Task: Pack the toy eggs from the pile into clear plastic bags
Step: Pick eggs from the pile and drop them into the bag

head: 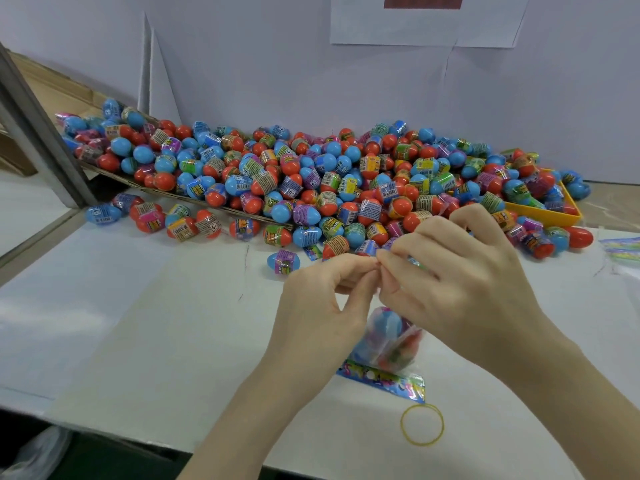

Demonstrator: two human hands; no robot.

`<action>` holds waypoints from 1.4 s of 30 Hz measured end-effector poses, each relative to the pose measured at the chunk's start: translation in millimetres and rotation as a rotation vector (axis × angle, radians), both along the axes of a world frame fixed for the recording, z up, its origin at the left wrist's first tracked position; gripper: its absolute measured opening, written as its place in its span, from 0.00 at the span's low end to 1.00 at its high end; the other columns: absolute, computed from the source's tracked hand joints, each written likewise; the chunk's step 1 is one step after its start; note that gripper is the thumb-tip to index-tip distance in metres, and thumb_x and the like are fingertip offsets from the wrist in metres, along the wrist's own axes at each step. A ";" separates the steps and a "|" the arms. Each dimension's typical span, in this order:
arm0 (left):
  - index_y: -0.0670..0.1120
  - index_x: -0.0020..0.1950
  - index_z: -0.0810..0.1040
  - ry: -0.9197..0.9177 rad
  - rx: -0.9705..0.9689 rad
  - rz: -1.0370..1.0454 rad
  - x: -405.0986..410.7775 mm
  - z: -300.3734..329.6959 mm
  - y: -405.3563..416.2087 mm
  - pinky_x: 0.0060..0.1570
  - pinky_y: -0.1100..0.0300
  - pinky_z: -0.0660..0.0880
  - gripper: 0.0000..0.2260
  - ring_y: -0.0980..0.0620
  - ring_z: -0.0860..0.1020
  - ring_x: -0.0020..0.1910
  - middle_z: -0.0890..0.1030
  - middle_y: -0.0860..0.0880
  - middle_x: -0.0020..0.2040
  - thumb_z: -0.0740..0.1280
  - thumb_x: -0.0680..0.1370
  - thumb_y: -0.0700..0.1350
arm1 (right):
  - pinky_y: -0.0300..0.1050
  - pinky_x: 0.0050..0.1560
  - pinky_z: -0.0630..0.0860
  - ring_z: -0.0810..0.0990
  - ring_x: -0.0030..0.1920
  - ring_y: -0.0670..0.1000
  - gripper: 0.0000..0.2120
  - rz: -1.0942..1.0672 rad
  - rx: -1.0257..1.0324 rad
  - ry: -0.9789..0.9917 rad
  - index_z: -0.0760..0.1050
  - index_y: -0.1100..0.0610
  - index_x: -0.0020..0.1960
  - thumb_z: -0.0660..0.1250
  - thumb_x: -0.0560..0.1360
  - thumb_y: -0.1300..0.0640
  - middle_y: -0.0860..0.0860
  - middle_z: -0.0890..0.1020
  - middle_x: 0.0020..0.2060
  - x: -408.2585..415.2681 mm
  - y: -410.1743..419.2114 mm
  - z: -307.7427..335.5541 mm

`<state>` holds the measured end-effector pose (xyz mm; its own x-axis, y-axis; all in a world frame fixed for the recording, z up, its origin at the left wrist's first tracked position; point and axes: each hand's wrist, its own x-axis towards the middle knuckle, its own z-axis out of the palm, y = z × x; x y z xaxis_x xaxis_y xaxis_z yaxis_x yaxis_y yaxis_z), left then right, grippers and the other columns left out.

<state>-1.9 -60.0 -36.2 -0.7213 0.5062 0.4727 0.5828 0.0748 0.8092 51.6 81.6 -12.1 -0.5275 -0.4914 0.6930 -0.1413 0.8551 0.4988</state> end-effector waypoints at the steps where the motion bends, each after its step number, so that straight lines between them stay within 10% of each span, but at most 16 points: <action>1: 0.53 0.46 0.82 0.004 -0.003 0.008 0.6 -0.1 0.5 0.41 0.74 0.74 0.07 0.64 0.79 0.41 0.78 0.68 0.34 0.67 0.74 0.42 | 0.48 0.38 0.67 0.76 0.31 0.53 0.12 0.006 0.002 0.008 0.79 0.60 0.32 0.65 0.74 0.62 0.52 0.79 0.29 -0.3 0.3 0.1; 29: 0.49 0.47 0.84 -0.032 -0.046 0.126 3.6 -2.2 -0.8 0.38 0.67 0.76 0.07 0.61 0.80 0.36 0.83 0.57 0.35 0.67 0.74 0.45 | 0.47 0.40 0.67 0.77 0.29 0.53 0.08 0.014 -0.509 -0.015 0.80 0.60 0.31 0.68 0.68 0.64 0.52 0.81 0.30 -7.4 -1.5 -5.1; 42: 0.53 0.42 0.80 -0.411 0.238 0.081 0.7 -6.2 -1.7 0.34 0.73 0.74 0.12 0.60 0.81 0.32 0.84 0.58 0.34 0.65 0.75 0.36 | 0.25 0.33 0.71 0.77 0.30 0.35 0.09 -0.033 -1.693 -0.087 0.79 0.49 0.35 0.69 0.70 0.61 0.38 0.79 0.25 -7.2 28.7 10.5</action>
<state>-1.2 -61.6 -42.4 -0.9055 0.3528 0.2359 0.2107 -0.1087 0.9715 44.4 110.2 -1.6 -0.5839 0.7268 0.3617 -0.0891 0.3855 -0.9184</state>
